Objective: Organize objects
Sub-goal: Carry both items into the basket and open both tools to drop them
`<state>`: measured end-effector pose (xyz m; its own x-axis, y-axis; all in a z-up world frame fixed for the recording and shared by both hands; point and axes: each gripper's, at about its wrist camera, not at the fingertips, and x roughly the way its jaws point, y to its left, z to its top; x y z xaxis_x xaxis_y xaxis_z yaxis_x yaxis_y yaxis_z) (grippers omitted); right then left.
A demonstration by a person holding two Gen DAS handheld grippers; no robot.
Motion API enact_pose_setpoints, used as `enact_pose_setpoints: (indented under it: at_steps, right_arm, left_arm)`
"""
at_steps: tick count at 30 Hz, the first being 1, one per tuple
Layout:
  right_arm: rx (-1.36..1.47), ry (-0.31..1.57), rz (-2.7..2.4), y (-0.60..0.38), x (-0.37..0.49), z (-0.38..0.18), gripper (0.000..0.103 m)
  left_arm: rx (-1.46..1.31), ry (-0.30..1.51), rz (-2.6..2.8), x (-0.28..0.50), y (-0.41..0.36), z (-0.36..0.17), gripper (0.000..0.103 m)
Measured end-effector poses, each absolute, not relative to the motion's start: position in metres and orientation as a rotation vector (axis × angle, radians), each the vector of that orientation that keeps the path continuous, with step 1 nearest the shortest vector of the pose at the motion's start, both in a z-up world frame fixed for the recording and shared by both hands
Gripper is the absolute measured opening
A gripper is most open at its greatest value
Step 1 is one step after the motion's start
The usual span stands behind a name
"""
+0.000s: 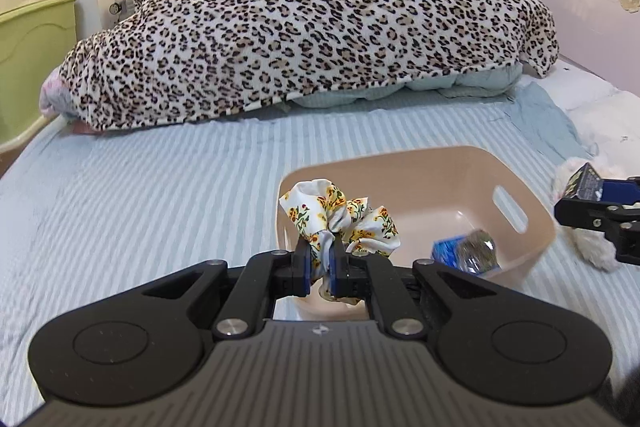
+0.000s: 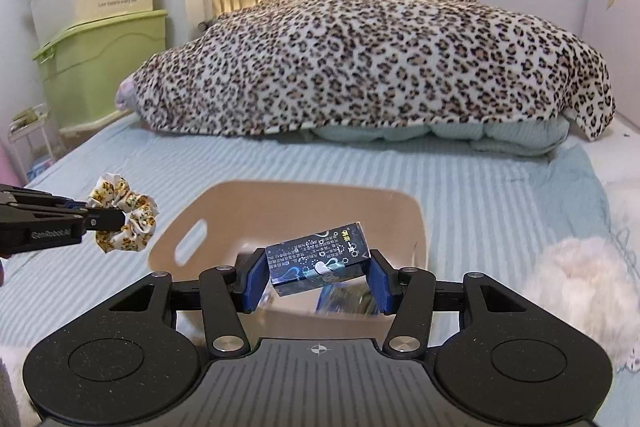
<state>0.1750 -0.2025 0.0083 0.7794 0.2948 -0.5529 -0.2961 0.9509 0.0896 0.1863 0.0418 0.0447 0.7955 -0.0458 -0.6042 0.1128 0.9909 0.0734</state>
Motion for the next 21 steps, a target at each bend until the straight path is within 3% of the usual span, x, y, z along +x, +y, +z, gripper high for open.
enact_pose_setpoints:
  at_steps: [6,21]
  right_arm:
    - [0.008,0.62,0.279,-0.198,0.211,-0.004,0.049]
    - [-0.061,0.803,0.229,-0.179,0.266,-0.072,0.049]
  left_arm:
    - [0.164,0.627,-0.06,0.23,0.026,0.023,0.009]
    - [0.243,0.876,-0.047,0.294,0.001,-0.056,0.009]
